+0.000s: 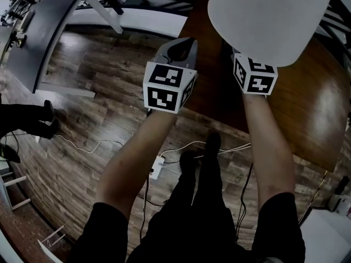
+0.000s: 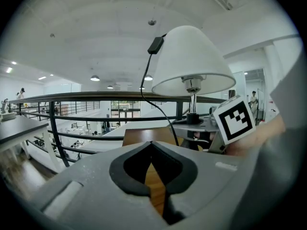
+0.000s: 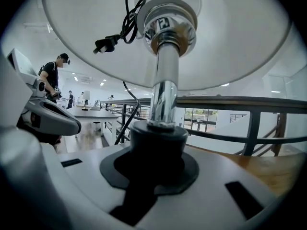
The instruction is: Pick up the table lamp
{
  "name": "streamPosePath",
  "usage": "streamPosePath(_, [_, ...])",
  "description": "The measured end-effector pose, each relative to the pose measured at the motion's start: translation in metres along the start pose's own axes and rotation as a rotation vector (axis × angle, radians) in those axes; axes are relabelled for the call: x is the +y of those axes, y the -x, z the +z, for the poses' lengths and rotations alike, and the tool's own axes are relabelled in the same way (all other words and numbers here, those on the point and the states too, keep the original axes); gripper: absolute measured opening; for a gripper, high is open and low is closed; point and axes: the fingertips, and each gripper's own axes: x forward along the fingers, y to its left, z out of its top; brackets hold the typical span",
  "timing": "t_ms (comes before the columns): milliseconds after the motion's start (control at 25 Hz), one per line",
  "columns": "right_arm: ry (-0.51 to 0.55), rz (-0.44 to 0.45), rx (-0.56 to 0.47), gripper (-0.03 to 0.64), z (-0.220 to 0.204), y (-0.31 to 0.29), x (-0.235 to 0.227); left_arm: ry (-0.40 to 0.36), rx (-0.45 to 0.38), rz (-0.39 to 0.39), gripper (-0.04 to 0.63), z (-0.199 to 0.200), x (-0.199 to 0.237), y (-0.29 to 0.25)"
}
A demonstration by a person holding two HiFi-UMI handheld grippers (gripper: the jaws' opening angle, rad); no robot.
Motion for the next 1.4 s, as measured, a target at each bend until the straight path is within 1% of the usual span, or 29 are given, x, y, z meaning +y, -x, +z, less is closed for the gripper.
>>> streamPosePath(160, [-0.001,0.008,0.041,0.086,0.016,0.036,0.001,-0.015,0.010,-0.003,0.006,0.021,-0.014,0.031])
streamPosePath(280, [-0.029,0.037,0.065,0.086,0.036,0.072,0.006,-0.033,-0.002,-0.030,0.006,0.047,-0.030,0.062])
streamPosePath(400, [-0.029,0.056,0.072,0.086,0.059,0.109,0.006,-0.097,-0.017,-0.077,0.006,0.076,-0.047,0.097])
streamPosePath(520, [-0.024,0.073,0.088,0.086,0.078,0.148,0.005,-0.139,-0.037,-0.115,0.006,0.102,-0.063,0.137])
streamPosePath(680, [-0.051,0.062,0.100,0.086,0.103,0.197,0.002,-0.200,-0.083,-0.123,0.006,0.135,-0.079,0.187])
streamPosePath(800, [-0.083,0.050,0.098,0.087,0.118,0.231,0.005,-0.228,-0.090,-0.126,0.006,0.142,-0.092,0.213])
streamPosePath(920, [-0.102,0.053,0.097,0.087,0.125,0.266,0.009,-0.214,-0.071,-0.139,0.006,0.137,-0.108,0.229])
streamPosePath(1040, [-0.109,0.096,0.094,0.087,0.130,0.300,0.015,-0.165,-0.065,-0.145,0.006,0.133,-0.125,0.243])
streamPosePath(1200, [-0.102,0.149,0.085,0.087,0.137,0.344,0.010,-0.119,-0.074,-0.144,0.006,0.143,-0.151,0.260])
streamPosePath(1400, [-0.105,0.190,0.052,0.087,0.152,0.402,-0.001,-0.116,-0.087,-0.119,0.006,0.162,-0.183,0.290])
